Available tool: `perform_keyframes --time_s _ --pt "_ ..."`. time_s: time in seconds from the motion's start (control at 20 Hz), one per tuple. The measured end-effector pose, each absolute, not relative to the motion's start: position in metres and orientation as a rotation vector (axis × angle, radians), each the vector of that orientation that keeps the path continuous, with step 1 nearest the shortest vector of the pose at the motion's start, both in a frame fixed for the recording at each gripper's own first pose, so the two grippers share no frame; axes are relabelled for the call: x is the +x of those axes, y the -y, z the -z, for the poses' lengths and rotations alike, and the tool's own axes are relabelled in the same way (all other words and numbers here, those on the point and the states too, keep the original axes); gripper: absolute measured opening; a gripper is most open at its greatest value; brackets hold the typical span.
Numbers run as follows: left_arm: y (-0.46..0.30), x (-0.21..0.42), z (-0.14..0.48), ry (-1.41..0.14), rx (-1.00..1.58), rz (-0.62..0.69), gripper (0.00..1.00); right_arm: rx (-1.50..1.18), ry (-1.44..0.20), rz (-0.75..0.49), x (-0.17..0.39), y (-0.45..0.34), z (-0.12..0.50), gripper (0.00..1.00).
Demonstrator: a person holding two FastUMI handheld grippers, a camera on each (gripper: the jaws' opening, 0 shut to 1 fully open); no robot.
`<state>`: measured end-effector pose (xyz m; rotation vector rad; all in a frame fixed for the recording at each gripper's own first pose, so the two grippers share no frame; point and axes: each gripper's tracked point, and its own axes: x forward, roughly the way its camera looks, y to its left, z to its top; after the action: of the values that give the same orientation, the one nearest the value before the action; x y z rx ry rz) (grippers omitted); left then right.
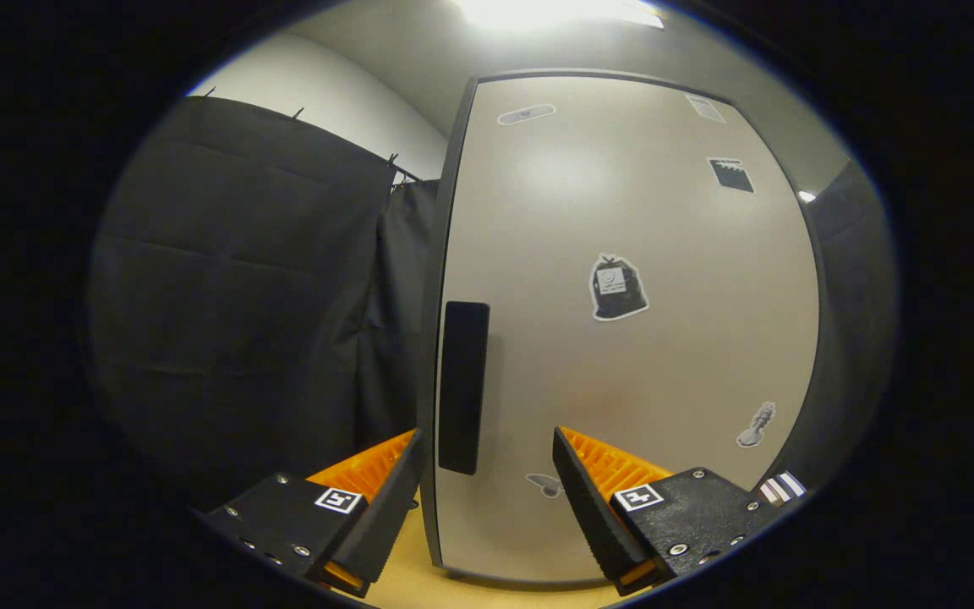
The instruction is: Open the cabinet door with the right hand, grasp the bottle in the cabinet with the left hand and place it on the coaster, then close the cabinet door with the right hand.
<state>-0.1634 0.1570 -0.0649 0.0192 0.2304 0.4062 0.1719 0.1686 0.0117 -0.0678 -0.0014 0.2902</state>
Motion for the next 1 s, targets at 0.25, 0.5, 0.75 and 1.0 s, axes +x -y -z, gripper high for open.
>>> perform_keyframes --time_s 0.25,0.5,0.75,1.0 --pt "-0.15 -0.169 0.065 -0.239 0.03 -0.408 0.97 -0.07 0.018 -0.284 0.2 -0.183 -0.022 0.92" --pt "-0.15 -0.171 0.068 -0.256 0.054 -0.405 0.93 -0.055 0.002 -0.313 0.209 -0.196 -0.021 0.73" --pt "-0.151 -0.175 0.068 -0.258 0.035 -0.427 0.93 -0.093 -0.017 -0.323 0.211 -0.199 -0.015 0.35" --pt "-0.15 -0.176 0.067 -0.26 0.022 -0.424 0.93 -0.088 -0.032 -0.341 0.209 -0.199 -0.015 0.28"
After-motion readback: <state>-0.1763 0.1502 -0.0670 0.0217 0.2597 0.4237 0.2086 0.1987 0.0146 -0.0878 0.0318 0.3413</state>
